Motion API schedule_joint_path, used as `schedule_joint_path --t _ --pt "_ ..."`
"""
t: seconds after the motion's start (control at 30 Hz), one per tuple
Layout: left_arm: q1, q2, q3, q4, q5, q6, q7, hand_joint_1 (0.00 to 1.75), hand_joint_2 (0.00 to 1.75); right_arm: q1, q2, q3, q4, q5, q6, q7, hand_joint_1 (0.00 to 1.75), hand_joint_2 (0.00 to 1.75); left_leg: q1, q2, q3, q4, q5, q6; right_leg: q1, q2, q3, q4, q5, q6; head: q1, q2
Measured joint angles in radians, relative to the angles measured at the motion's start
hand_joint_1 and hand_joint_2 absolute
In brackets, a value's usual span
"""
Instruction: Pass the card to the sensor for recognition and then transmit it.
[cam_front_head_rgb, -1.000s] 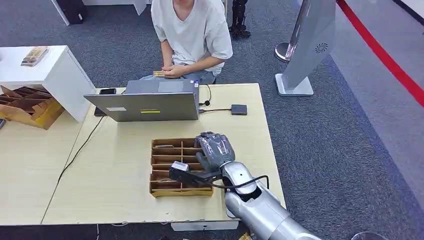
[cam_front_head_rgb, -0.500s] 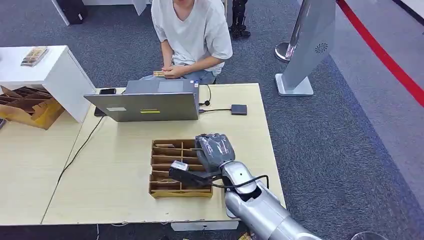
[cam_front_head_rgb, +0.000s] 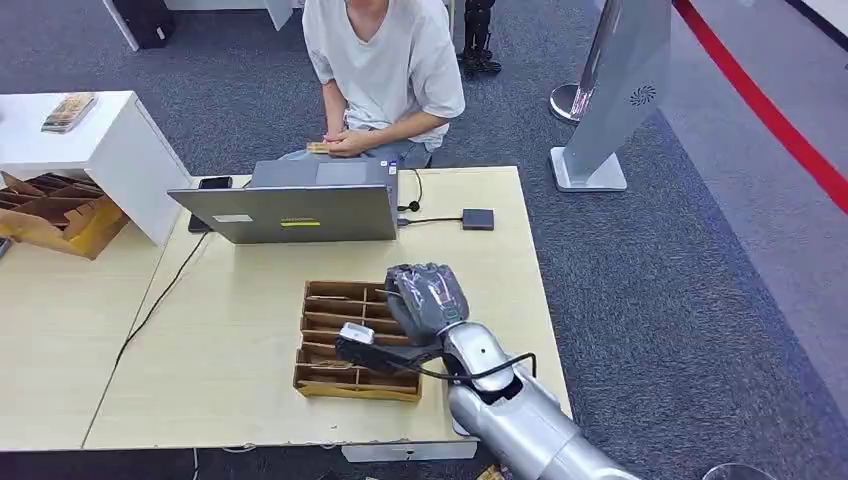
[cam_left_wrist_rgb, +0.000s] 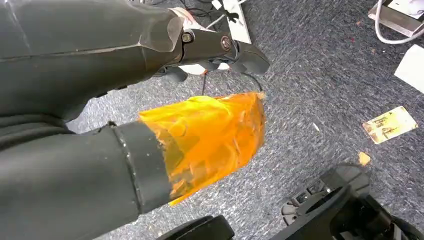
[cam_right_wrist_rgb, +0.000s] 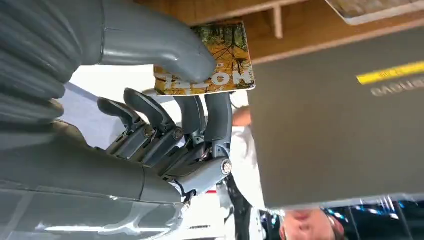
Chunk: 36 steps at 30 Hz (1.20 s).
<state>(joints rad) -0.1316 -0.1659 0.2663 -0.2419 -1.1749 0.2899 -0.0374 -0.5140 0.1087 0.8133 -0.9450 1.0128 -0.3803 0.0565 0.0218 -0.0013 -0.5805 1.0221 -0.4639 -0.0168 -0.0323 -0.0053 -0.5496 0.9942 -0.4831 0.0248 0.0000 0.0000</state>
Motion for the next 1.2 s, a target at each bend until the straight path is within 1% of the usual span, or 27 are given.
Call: schedule_joint_path --t 0.2,0.37,0.53,0.83,0.97,1.2 --pt "0.001 0.000 -0.001 0.000 0.011 0.004 -0.002 0.00 0.00 0.016 -0.003 -0.005 -0.084 0.010 -0.026 -0.011 1.75 1.75 0.000 0.000 0.000 0.000 0.000 0.000 0.000 0.000 0.000 0.000 0.000 0.000 0.000 0.000" --pt "0.002 0.002 -0.001 0.000 0.020 0.010 -0.007 0.00 0.00 0.032 -0.013 -0.008 -0.188 0.014 -0.030 -0.017 1.75 1.75 0.000 0.000 0.000 0.000 0.000 0.000 0.000 0.000 0.000 0.000 0.000 0.000 0.000 0.000" --pt "0.002 0.002 -0.001 0.000 0.024 0.012 -0.007 0.00 0.00 0.042 -0.021 -0.011 -0.243 0.016 -0.037 -0.019 1.75 1.75 0.000 0.000 0.000 0.000 0.000 0.000 0.000 0.000 0.000 0.000 0.000 0.000 0.000 0.000" --pt "0.004 0.003 -0.001 0.000 0.038 0.023 -0.009 0.00 0.00 0.062 -0.044 -0.015 -0.396 0.024 -0.060 -0.034 1.75 1.75 0.000 0.000 0.000 0.000 0.000 0.000 0.000 0.000 0.000 0.000 0.000 0.000 0.000 0.000" --pt "0.004 0.003 -0.001 0.000 0.040 0.024 -0.009 0.00 0.00 0.063 -0.049 -0.015 -0.438 0.022 -0.077 -0.040 1.75 1.75 0.000 0.000 0.000 0.000 0.000 0.000 0.000 0.000 0.000 0.000 0.000 0.000 0.000 0.000" --pt "0.004 0.003 -0.001 0.000 0.039 0.024 -0.010 0.00 0.00 0.059 -0.051 -0.019 -0.466 0.013 -0.075 -0.047 1.75 1.75 0.000 0.000 0.000 0.000 0.000 0.000 0.000 0.000 0.000 0.000 0.000 0.000 0.000 0.000"
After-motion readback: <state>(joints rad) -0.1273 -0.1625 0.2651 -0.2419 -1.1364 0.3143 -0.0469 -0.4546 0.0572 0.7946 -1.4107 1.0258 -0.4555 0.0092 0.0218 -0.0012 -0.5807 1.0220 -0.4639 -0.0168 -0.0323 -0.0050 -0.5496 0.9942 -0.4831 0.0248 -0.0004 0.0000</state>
